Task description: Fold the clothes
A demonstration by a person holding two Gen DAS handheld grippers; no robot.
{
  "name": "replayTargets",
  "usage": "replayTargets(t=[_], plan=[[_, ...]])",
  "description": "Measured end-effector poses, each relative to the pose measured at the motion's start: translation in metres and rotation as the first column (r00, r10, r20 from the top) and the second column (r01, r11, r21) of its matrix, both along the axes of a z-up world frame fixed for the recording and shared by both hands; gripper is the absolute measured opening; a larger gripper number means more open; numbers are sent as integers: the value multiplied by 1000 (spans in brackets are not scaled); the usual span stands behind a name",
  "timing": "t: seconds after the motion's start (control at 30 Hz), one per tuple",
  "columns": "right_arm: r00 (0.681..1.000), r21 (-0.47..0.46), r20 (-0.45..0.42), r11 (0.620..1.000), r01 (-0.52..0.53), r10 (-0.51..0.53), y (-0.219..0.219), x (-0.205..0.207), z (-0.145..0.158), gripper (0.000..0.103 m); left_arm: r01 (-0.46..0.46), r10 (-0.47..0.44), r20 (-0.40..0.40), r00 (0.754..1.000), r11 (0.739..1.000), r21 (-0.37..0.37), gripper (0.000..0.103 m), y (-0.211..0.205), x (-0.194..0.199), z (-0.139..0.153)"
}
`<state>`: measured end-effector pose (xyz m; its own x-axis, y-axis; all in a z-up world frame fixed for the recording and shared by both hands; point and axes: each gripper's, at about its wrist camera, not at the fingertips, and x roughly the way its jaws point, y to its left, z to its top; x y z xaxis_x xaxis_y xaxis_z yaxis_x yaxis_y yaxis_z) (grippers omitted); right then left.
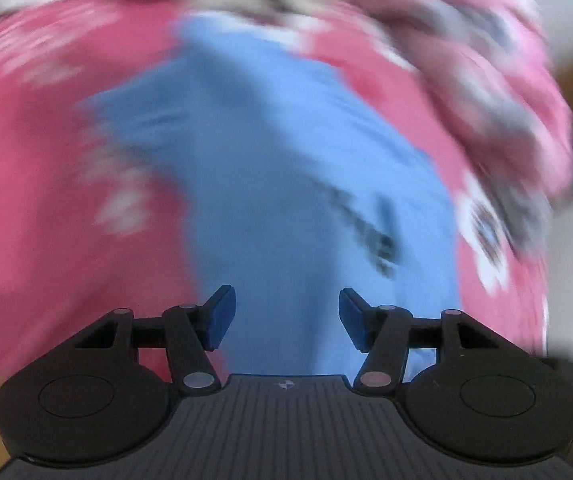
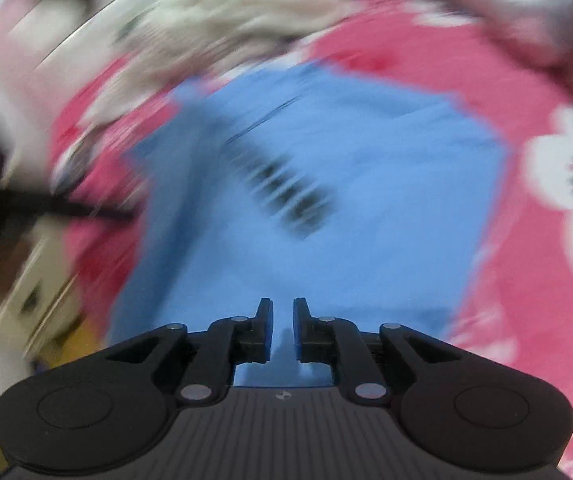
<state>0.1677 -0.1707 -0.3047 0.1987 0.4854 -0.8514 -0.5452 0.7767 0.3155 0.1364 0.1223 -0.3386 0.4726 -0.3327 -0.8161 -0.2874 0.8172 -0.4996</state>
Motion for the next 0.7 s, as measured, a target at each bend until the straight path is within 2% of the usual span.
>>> replayTargets(t=[0.07,0.1,0.17,0.3,0.43,0.6,0.7], plan=[[990,-3,11,990,-138,138,27,-28,-7,20,-108,108,-30,994,994,-17,57,21,-12,-6],[980,4,19,980,-200,200,40,-40,-10,22,-161,160,-46,986,987,-24,57,31,-18,-8],[950,15,38,951,-310,309,66,-63,-18,33,-230,228,-61,972,973,-31,57,39,-30,-13],[901,49,57,900,-433,430,104,-91,-35,40,-314,309,-94,946,948,-51,57,41,-45,-23],[843,24,98,846,-533,529,125,-106,-47,42,-341,334,-101,937,938,-57,57,36,-57,-23],[745,-59,158,759,-648,648,143,-118,-62,49,-366,358,-110,927,928,-64,57,38,-70,-28],[645,-149,216,678,-720,733,146,-135,-69,49,-375,367,-113,923,925,-59,57,39,-76,-31]])
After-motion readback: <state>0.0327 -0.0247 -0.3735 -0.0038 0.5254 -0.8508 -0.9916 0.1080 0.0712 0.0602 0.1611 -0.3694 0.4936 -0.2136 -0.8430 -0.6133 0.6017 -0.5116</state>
